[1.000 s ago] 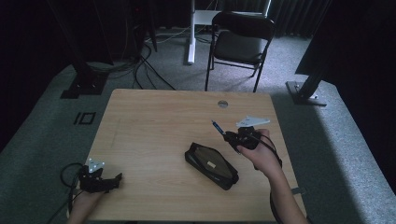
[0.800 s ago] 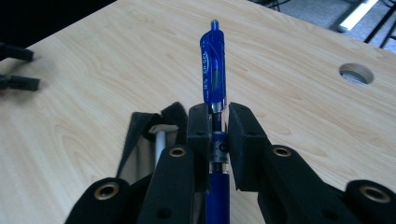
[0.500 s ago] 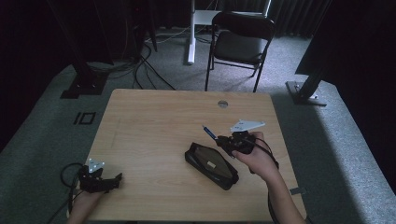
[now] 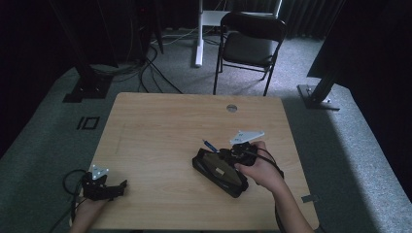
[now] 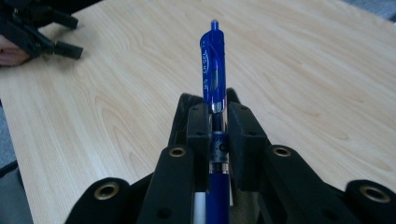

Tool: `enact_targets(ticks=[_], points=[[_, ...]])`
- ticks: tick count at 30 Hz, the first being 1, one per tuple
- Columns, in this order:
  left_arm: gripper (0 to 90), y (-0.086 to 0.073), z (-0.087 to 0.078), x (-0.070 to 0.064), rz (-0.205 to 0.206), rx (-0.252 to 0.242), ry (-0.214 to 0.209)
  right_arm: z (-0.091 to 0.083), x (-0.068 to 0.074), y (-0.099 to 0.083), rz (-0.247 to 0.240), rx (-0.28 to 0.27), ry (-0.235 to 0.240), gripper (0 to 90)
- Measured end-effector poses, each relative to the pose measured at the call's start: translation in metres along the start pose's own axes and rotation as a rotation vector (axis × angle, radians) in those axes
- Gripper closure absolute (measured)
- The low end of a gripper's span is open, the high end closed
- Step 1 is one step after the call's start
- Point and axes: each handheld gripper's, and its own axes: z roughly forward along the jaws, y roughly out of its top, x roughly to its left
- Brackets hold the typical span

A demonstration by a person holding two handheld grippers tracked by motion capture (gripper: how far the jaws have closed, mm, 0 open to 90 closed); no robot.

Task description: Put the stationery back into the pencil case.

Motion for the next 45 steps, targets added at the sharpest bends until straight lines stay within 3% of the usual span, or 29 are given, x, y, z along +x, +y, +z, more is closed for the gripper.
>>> enact_targets(ticks=[8,29,45], points=[[0.3,0.0,0.0,0.0,-0.001,0.0,0.0,0.016,0.004,-0.006,-0.015,0.052,0.018,79.5],[0.3,0.0,0.0,0.0,0.0,0.001,0.0,0.045,-0.004,-0.025,0.002,0.175,0.018,79.5],[0.3,0.0,0.0,0.0,0.0,0.001,0.0,0.059,-0.005,-0.027,0.003,0.223,0.007,79.5]])
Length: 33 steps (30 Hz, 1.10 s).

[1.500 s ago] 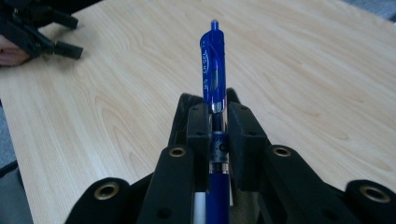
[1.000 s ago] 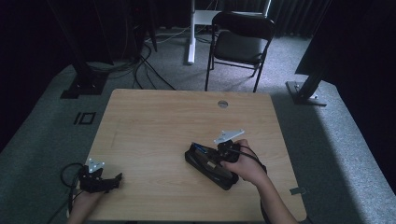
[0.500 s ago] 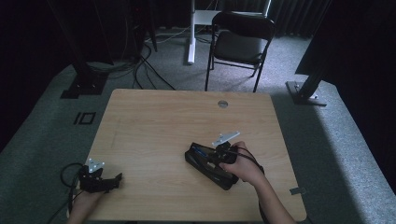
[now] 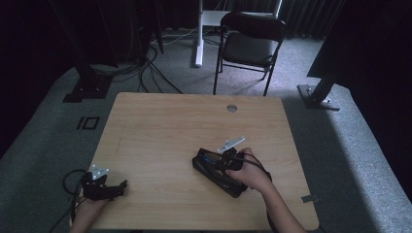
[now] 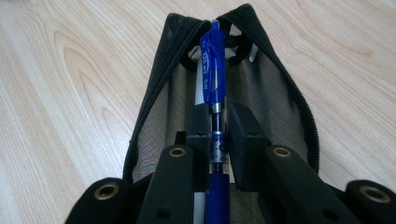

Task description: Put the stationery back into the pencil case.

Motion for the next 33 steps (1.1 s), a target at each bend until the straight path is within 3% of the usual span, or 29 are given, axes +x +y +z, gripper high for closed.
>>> enact_targets(ticks=[24,33], points=[[0.3,0.0,0.0,0.0,0.0,0.0,0.0,0.023,0.006,0.006,-0.015,0.062,0.002,79.4],[0.3,0.0,0.0,0.0,0.0,0.0,0.0,0.025,0.005,0.006,0.005,0.07,0.01,78.8]])
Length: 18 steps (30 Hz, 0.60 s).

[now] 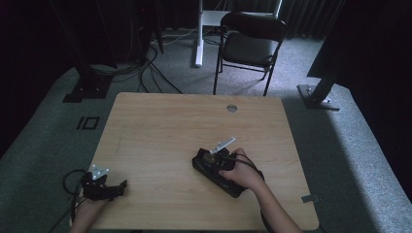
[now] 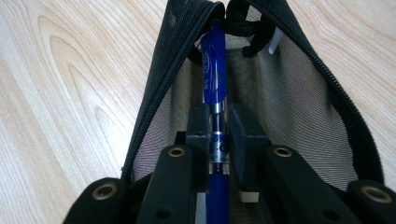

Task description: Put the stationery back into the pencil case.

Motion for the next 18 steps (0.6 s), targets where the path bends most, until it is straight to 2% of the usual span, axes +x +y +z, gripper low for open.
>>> enact_targets(ticks=[10,18], points=[[0.3,0.0,0.0,0.0,0.0,0.0,0.0,-0.006,0.0,0.003,0.002,-0.025,0.014,74.2],[0.3,0.0,0.0,0.0,0.0,0.0,0.0,-0.03,-0.001,0.008,-0.014,-0.109,-0.001,71.9]])
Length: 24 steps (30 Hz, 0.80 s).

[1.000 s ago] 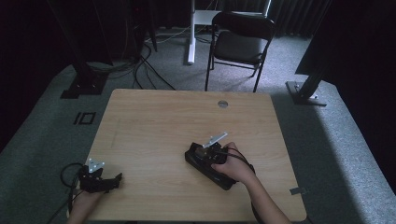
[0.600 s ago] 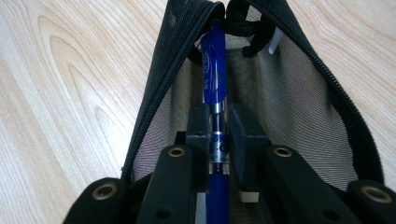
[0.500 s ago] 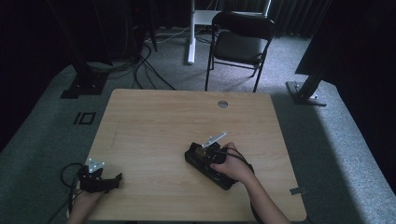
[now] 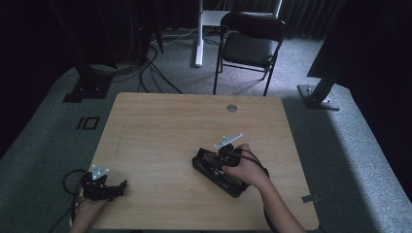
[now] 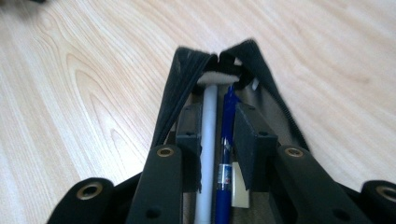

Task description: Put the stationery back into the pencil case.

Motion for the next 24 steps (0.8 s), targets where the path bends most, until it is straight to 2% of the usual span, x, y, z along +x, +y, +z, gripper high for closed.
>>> enact_targets(ticks=[6,9,24], points=[[0.3,0.0,0.0,0.0,0.002,0.001,0.0,-0.016,0.001,0.004,-0.02,-0.069,-0.002,69.5],[0.3,0.0,0.0,0.0,0.002,0.001,0.0,-0.021,0.0,0.006,-0.019,-0.101,-0.01,65.1],[0.3,0.0,0.0,0.0,0.001,0.0,0.0,-0.024,-0.014,0.002,0.081,-0.212,-0.019,41.3]])
